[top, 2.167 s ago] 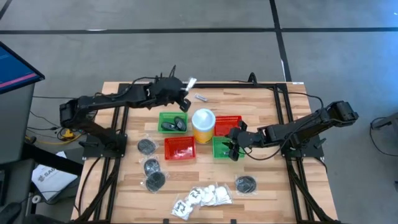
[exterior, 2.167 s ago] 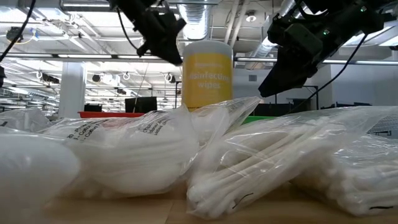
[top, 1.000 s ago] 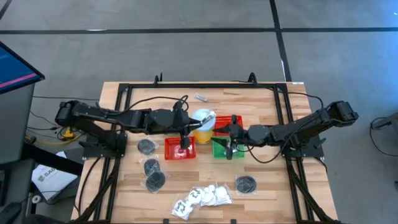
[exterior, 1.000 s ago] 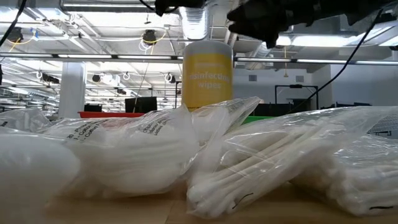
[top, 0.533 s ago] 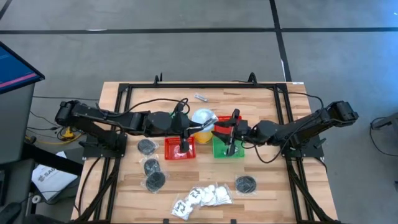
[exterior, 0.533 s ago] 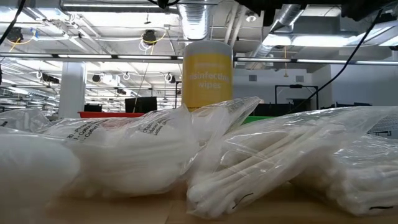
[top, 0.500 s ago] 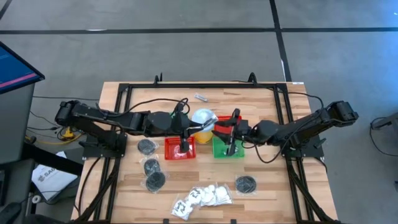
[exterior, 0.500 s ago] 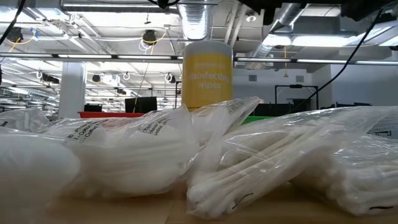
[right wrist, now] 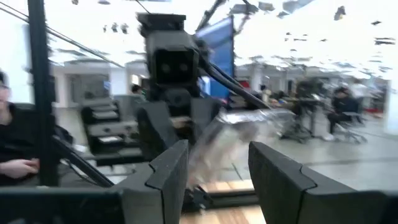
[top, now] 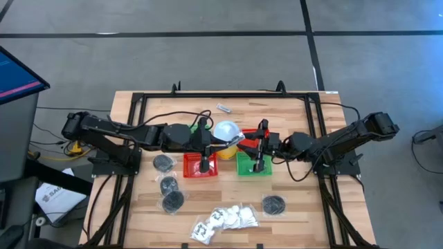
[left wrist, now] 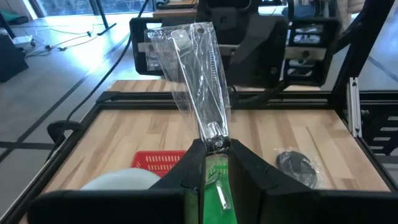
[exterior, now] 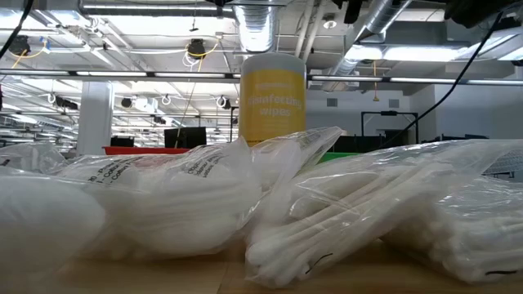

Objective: Pick & Place Travel size toiletries
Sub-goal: Put the silver nail cutter into the right green bin

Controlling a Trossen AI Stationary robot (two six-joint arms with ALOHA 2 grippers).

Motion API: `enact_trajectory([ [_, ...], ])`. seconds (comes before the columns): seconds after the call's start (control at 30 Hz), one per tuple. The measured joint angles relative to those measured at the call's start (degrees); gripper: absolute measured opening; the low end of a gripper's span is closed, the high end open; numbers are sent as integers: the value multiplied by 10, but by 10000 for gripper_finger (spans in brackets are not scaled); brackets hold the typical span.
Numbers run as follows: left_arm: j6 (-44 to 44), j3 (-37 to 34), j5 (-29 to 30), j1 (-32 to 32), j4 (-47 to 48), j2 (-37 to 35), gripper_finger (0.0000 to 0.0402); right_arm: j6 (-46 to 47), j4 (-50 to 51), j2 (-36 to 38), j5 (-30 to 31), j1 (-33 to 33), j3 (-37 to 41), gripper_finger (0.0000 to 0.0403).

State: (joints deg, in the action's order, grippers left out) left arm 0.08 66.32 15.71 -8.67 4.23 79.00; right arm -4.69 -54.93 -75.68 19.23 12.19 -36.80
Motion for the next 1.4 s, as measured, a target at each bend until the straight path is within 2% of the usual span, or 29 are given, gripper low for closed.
enact_trajectory([
  [0.13, 1, 1, -2, 0, -7, 6, 39, -2, -17, 0, -34, 0, 0, 159],
  [0.4, 13, 1, -64, 0, -40, 22, 39, -3, -28, 0, -43, -5, 0, 159],
  [0.53, 14, 0, -67, 0, -40, 25, 39, -3, -28, 0, -44, -5, 0, 153],
  [0.63, 14, 0, -67, 1, -41, 28, 38, -3, -26, 0, -45, -5, 0, 125],
  [0.77, 23, 0, -64, 2, -43, 28, 44, 2, -26, 0, -49, -3, 0, 59],
  [0.97, 19, 0, -66, 1, -45, 28, 49, 0, -26, 0, -72, -4, 0, 59],
  [1.13, 14, 0, -67, 1, -47, 28, 67, -5, -25, 0, -75, -4, 0, 55],
  [1.23, 11, 0, -72, 1, -49, 28, 81, -9, -23, 0, -76, -4, 0, 8],
  [1.4, 12, 0, -72, 1, -47, 28, 100, -15, -8, 0, -73, -3, 0, 3],
])
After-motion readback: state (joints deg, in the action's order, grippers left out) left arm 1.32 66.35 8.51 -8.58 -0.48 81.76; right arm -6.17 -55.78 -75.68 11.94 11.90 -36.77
